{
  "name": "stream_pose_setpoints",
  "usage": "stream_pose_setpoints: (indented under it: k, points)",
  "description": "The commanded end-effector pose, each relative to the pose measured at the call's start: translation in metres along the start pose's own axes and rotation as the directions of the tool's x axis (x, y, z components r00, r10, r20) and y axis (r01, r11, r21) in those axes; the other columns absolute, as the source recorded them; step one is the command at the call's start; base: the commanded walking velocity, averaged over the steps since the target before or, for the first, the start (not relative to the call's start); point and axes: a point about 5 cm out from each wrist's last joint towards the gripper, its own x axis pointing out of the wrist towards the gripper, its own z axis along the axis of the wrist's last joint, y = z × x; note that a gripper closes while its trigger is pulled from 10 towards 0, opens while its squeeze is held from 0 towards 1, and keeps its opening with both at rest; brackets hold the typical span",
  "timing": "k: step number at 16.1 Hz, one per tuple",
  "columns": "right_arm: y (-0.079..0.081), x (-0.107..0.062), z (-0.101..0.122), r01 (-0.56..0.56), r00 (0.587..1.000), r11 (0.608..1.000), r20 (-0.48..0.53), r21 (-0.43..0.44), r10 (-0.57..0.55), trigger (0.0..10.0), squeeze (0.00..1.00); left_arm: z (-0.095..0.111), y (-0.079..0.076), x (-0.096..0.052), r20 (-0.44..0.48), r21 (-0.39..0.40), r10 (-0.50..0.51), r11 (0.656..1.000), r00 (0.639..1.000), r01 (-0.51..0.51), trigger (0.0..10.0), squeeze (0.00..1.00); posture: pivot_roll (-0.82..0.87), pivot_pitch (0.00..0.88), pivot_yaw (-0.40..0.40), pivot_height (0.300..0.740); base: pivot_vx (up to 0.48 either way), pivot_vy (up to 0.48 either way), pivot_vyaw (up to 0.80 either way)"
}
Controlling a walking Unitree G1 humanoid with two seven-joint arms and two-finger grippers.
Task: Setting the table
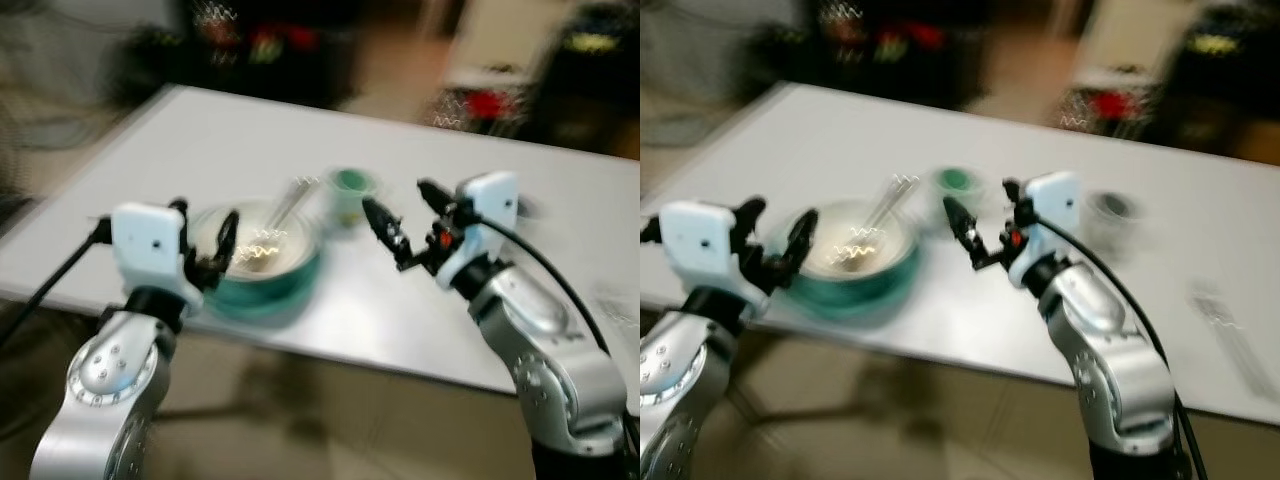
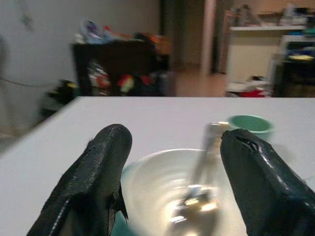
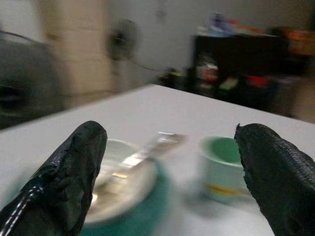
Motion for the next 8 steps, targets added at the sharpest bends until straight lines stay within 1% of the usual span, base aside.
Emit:
stream_pose_setpoints:
  k: [1, 6, 7, 8]
  points:
    - [0.0036, 0.0025, -0.0034, -0.025, 1.000, 1.000, -0.007, 0.011, 0.025, 10.0, 1.00, 0.0020, 0.0025, -0.0017, -0.006, 0.010, 0.004, 1.000, 1.000, -0.004, 10.0, 0.00, 0.00, 0.000, -0.027, 0.740, 0.000, 0.307, 0.80]
    - [0.0046, 0.0051, -0.0063, -0.061, 0.998, 0.997, -0.002, 0.040, 0.061, 10.0, 1.00, 0.0022, 0.0043, -0.0002, -0.009, 0.022, 0.020, 1.000, 1.000, -0.020, 10.0, 0.00, 0.01, 0.000, -0.026, 0.740, 0.000, 0.304, 0.80]
    - [0.0030, 0.0050, -0.0072, -0.071, 0.997, 0.996, 0.003, 0.051, 0.071, 10.0, 1.00, 0.0048, 0.0036, 0.0028, 0.001, 0.047, 0.022, 0.999, 1.000, -0.022, 10.0, 0.00, 0.01, 0.000, -0.019, 0.740, 0.000, 0.000, 0.80]
    - [0.0019, 0.0048, -0.0076, -0.070, 0.998, 0.996, 0.010, 0.058, 0.070, 10.0, 1.00, 0.0078, 0.0036, 0.0050, 0.012, 0.082, 0.024, 0.996, 1.000, -0.025, 10.0, 0.00, 0.01, 0.000, -0.016, 0.740, 0.000, -0.480, 0.80]
